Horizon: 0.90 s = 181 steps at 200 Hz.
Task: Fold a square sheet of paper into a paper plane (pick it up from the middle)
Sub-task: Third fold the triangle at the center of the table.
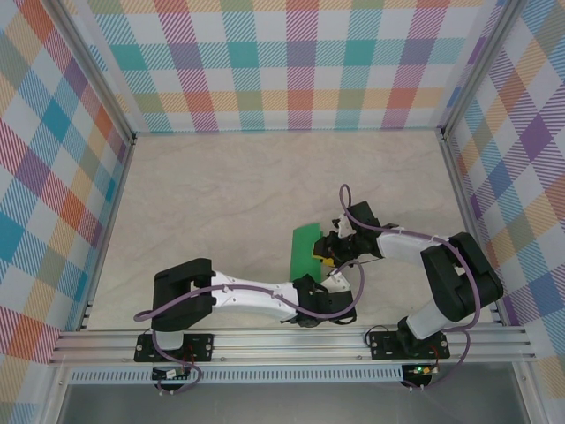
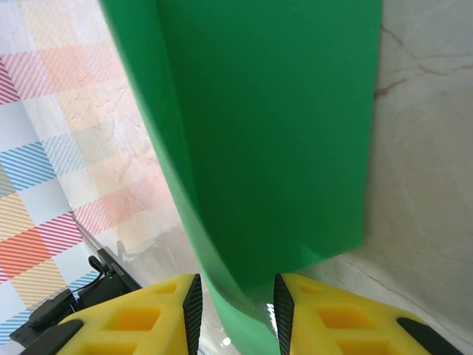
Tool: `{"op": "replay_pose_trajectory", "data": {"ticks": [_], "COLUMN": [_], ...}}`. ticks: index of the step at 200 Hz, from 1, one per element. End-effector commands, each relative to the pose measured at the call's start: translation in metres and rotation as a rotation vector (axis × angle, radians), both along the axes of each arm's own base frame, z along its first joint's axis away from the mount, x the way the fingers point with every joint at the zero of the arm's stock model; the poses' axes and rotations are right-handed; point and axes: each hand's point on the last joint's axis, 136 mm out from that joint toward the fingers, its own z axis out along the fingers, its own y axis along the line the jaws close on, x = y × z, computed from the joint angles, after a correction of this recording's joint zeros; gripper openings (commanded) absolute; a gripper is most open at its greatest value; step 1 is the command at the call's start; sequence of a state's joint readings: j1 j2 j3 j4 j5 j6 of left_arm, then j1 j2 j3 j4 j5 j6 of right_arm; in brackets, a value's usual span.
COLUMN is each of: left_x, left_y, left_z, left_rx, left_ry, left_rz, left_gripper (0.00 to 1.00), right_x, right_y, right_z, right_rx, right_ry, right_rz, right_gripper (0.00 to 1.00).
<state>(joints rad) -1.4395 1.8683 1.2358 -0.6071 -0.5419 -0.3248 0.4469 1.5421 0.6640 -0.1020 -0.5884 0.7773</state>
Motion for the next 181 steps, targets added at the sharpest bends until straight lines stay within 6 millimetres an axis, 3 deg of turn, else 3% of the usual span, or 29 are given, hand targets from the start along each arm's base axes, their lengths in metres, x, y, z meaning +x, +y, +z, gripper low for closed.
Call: {"op": "replay_pose_trajectory", "data": {"ticks": [1, 134, 163, 181], "left_x": [0.011, 0.019, 0.021, 0.021], "left_y": [0.005, 0.001, 0.001, 0.001], "left_z": [0.006, 0.000, 0.005, 0.009], "left_rx": [0.068, 0.119, 0.103, 0.082], "left_ry": [-0.087, -0.147, -0.160, -0.161], "left_rz": [-0.004, -0.030, -0.025, -0.020], "left_gripper": [0.70, 0.66, 0.59, 0.48], "right_x": [0.005, 0.006, 0.005, 0.005], "right_y": [0.005, 0.007, 0.006, 0.005], "right_z": [0.009, 0.015, 0.011, 0.009], "right_rx": [0.024, 0.043, 0.031, 0.020], "right_ry": [-0.016, -0.016, -0.009, -0.006], "right_rz": [0.021, 0.022, 0.019, 0.017], "right_gripper": [0.34, 0.28, 0.29, 0.29]}}
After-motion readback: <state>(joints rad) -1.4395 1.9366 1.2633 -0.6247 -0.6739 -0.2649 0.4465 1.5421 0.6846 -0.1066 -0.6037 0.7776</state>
